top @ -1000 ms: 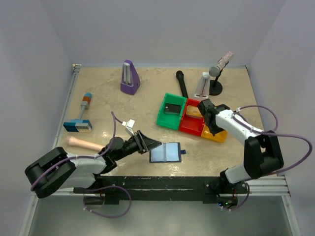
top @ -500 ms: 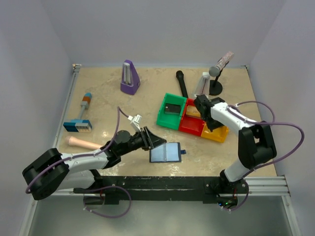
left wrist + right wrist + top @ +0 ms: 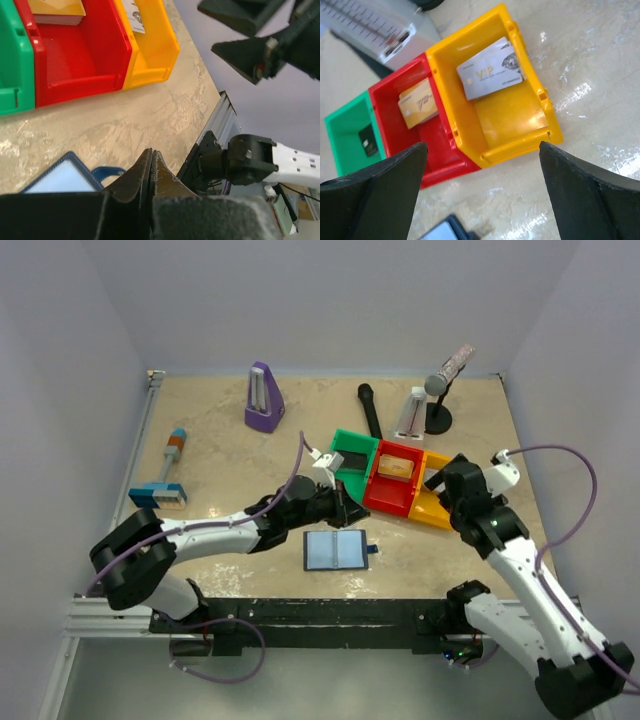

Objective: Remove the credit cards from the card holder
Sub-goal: Move the storage box to the center of the board.

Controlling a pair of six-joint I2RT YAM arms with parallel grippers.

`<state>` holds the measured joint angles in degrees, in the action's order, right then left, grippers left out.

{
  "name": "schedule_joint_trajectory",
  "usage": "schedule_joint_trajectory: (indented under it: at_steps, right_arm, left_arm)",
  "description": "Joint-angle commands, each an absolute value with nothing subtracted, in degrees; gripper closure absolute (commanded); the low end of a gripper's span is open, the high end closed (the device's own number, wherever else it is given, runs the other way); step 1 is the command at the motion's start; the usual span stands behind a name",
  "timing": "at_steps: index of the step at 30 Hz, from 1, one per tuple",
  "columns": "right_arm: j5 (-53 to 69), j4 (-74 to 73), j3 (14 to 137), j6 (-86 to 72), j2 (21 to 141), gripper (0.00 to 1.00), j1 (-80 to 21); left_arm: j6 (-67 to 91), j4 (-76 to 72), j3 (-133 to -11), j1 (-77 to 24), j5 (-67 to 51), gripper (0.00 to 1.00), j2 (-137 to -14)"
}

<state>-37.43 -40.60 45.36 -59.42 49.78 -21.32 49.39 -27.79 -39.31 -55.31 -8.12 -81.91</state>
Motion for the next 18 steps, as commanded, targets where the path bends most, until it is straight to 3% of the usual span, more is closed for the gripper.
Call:
schedule_joint_trajectory:
  at_steps: [1, 10, 18]
  right_arm:
    - [-27.95, -39.02, 40.27, -47.38, 37.21, 0.01, -21.27]
    - [-16.54, -47.28, 36.56, -43.43, 15.57, 0.01, -21.27]
    - [-12.13, -51.24, 39.37, -42.80, 10.72, 0.01, -22.32]
  left_arm:
    - [42.90, -25.93, -49.72, -56.07, -9.92, 1.00, -88.75]
    - [38.24, -19.43, -70.03, -59.24, -9.58, 1.00, -105.28]
    - [32.61, -10.12, -89.63, -61.70, -8.79, 1.00, -118.98]
